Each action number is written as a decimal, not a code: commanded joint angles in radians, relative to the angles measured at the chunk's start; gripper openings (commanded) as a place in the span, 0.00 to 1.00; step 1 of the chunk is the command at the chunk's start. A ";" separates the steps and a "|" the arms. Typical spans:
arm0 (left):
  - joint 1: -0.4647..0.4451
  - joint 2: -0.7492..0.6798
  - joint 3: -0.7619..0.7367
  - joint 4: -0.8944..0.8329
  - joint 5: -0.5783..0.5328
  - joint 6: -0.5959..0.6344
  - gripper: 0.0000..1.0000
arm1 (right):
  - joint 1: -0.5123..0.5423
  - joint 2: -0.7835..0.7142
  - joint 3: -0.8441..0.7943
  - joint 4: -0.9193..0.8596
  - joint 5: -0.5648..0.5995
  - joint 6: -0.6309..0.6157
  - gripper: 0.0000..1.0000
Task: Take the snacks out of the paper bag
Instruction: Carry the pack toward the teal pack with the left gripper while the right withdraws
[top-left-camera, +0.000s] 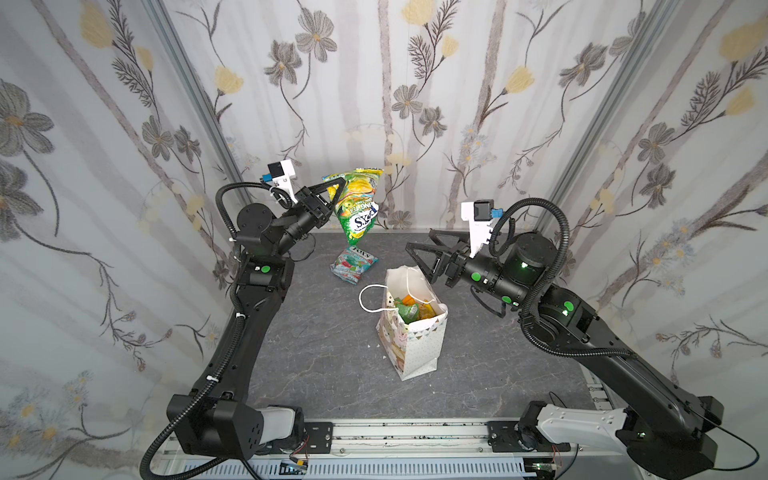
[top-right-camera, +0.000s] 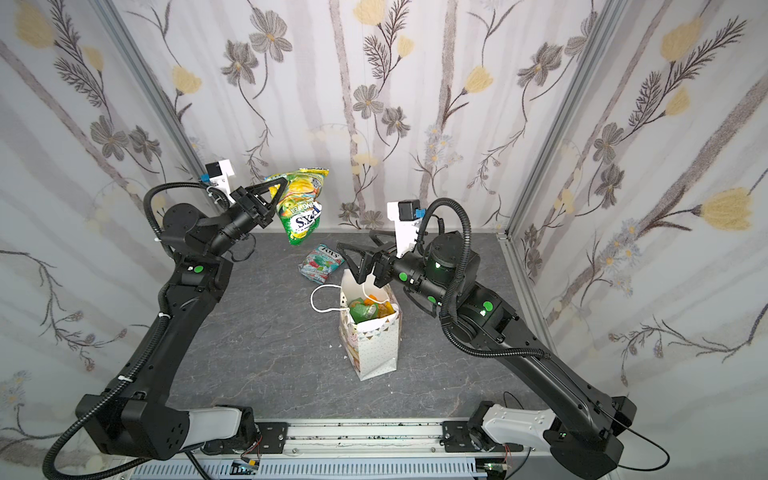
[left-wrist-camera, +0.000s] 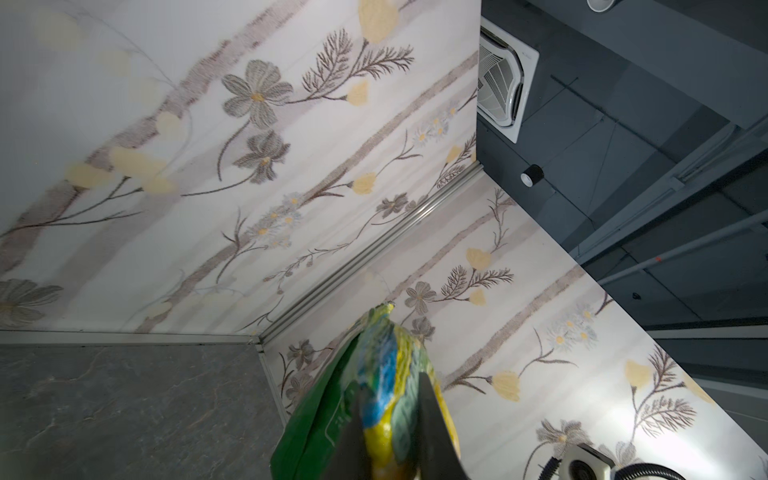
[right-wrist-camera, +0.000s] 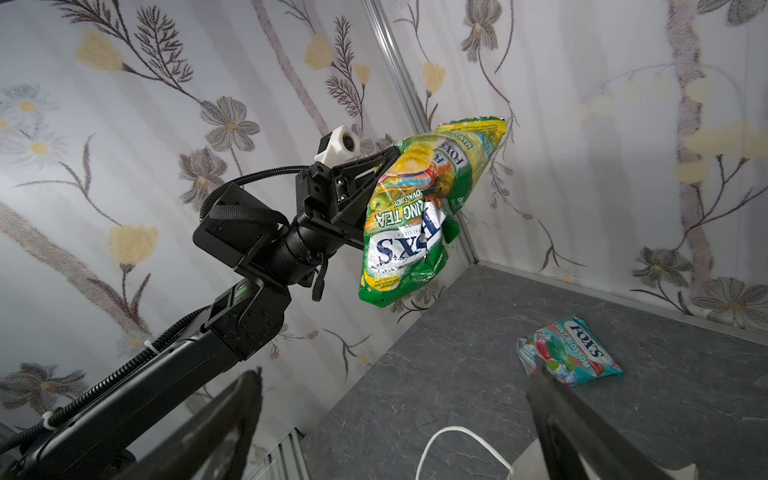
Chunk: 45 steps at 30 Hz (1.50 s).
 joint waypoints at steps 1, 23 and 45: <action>0.051 0.021 -0.030 0.046 -0.033 0.022 0.00 | -0.004 -0.015 -0.022 0.035 0.041 -0.007 0.99; 0.291 0.424 -0.194 0.011 -0.167 0.354 0.00 | -0.015 -0.066 -0.094 -0.047 0.100 0.026 0.99; 0.309 1.011 0.317 -0.181 -0.056 0.401 0.00 | -0.046 -0.093 -0.044 -0.134 0.115 0.039 0.99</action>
